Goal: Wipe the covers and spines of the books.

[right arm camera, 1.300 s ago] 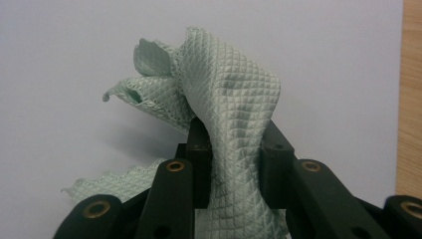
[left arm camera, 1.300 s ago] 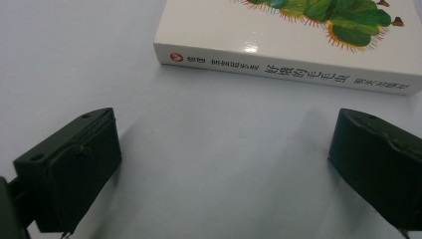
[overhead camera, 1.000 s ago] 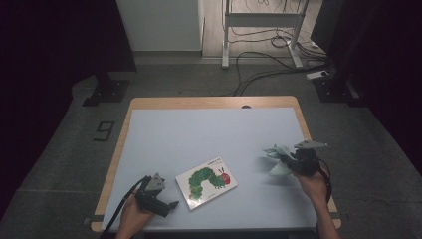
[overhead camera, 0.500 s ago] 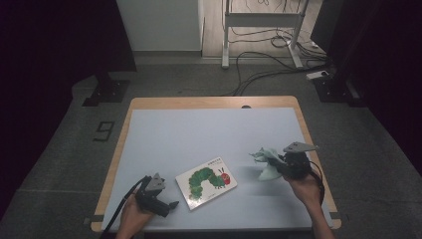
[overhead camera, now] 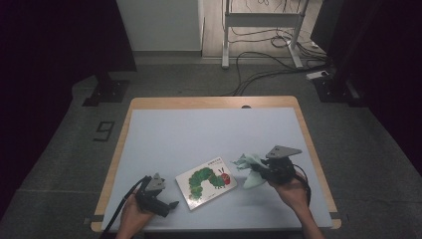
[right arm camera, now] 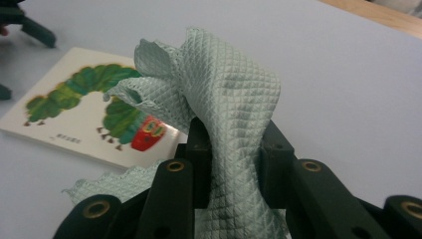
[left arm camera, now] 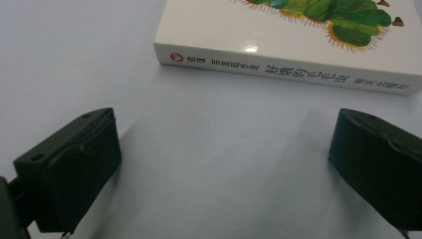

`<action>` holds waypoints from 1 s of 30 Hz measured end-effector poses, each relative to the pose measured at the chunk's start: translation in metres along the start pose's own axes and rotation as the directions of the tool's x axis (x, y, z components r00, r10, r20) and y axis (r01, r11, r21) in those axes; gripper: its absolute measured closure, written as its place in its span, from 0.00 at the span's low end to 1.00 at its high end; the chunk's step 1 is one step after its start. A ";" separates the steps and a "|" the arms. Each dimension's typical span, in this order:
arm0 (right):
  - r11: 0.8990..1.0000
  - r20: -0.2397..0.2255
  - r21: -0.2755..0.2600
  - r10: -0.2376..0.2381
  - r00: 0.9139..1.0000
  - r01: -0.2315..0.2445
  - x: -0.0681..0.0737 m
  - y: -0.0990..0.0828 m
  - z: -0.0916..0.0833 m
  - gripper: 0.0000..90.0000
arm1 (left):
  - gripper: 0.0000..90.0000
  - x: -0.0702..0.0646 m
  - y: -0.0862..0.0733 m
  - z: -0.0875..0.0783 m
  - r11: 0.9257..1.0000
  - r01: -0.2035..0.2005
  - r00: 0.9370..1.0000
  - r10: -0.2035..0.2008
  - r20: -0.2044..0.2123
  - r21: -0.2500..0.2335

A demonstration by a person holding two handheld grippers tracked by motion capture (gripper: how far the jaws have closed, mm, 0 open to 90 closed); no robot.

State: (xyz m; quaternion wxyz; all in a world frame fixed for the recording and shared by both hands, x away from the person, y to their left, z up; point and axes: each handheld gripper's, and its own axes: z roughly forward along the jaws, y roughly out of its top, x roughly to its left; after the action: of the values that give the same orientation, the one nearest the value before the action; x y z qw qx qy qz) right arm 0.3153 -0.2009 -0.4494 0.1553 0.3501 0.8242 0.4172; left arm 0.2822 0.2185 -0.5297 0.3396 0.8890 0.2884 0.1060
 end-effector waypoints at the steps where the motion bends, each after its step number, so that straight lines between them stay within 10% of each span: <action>1: 1.000 -0.017 0.003 -0.014 1.000 0.014 0.006 0.001 0.004 0.79 | 0.00 0.000 0.000 0.000 1.000 0.000 1.000 0.000 0.001 0.000; 30: 0.993 -0.108 0.093 -0.061 0.992 0.071 0.038 -0.024 0.075 0.78 | 0.00 0.000 0.000 0.000 1.000 0.000 1.000 0.000 -0.001 -0.001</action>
State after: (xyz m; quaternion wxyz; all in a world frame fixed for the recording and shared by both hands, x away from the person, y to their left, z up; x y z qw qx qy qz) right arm 0.3186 -0.1402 -0.5125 0.1081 0.3074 0.8616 0.3893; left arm 0.2822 0.2185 -0.5298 0.3398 0.8888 0.2886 0.1064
